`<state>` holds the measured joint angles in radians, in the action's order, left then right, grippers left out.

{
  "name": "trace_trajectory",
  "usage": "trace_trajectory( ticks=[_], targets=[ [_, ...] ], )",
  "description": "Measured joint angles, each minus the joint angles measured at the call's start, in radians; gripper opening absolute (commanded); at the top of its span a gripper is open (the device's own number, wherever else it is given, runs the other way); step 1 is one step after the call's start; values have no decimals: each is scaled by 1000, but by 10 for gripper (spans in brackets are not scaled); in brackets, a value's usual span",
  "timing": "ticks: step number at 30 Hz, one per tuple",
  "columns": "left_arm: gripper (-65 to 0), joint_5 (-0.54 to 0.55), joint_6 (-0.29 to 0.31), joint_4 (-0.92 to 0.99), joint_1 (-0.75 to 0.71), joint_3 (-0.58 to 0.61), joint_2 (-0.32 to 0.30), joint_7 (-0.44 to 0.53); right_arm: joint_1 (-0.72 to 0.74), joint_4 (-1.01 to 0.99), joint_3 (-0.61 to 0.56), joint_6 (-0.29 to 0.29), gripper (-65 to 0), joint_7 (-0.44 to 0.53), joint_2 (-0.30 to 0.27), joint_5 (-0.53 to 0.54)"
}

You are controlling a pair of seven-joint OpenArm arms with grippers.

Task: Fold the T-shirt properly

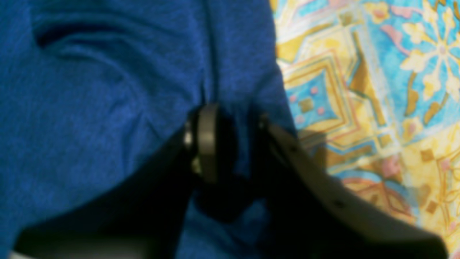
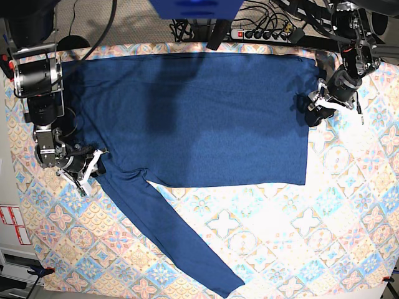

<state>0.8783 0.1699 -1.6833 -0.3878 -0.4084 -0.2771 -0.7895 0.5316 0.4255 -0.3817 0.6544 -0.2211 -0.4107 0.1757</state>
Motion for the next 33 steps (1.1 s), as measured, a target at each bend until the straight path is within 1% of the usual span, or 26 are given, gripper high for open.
trace_trajectory(
  ticks=[2, 3, 5, 9, 11, 14, 19, 20, 23, 25, 28, 33],
  targets=[
    [-313, 0, 0, 0, 0, 0, 0, 0, -17, 4, 52, 16, -641, 3, 2, 6],
    [-313, 2, 0, 0, 0, 0, 0, 0, -22, 3, 90, 26, -650, 0, 5, 7],
    [-313, 3, 0, 0, -3, 0, 0, 0, -25, 1, 177, 35, -643, -27, 12, -8],
    [-313, 3, 0, 0, -2, 0, 0, 0, -66, 23, 315, 39, -643, -37, 13, -14],
    [-313, 3, 0, 0, -3, 0, 0, 0, -102, 75, 345, 40, -643, -46, 9, -16],
    [-313, 3, 1, 0, -3, 0, 0, 0, -134, 183, 357, 40, -643, -130, 9, -24],
    [-313, 2, 0, 0, -2, -2, -1, 1, -240, 428, 367, 40, -643, -201, 7, -16],
    [-313, 3, 0, -1, -3, -2, 0, 1, -276, 486, 382, 42, -643, -238, 10, -18],
    [-313, 3, 1, -1, -3, -2, 0, 0, -373, 632, 449, 48, -643, -307, 14, -19],
    [-313, 3, 2, 0, -3, -2, 0, 1, -427, 729, 494, 41, -643, -350, 10, -23],
    [-313, 3, 0, 0, -1, -2, 1, 4, -509, 870, 546, 42, -643, -364, 8, -13],
    [-313, -3, -2, 0, 4, -2, 0, 5, -633, 976, 595, 48, -643, -384, 14, -17]
  ],
)
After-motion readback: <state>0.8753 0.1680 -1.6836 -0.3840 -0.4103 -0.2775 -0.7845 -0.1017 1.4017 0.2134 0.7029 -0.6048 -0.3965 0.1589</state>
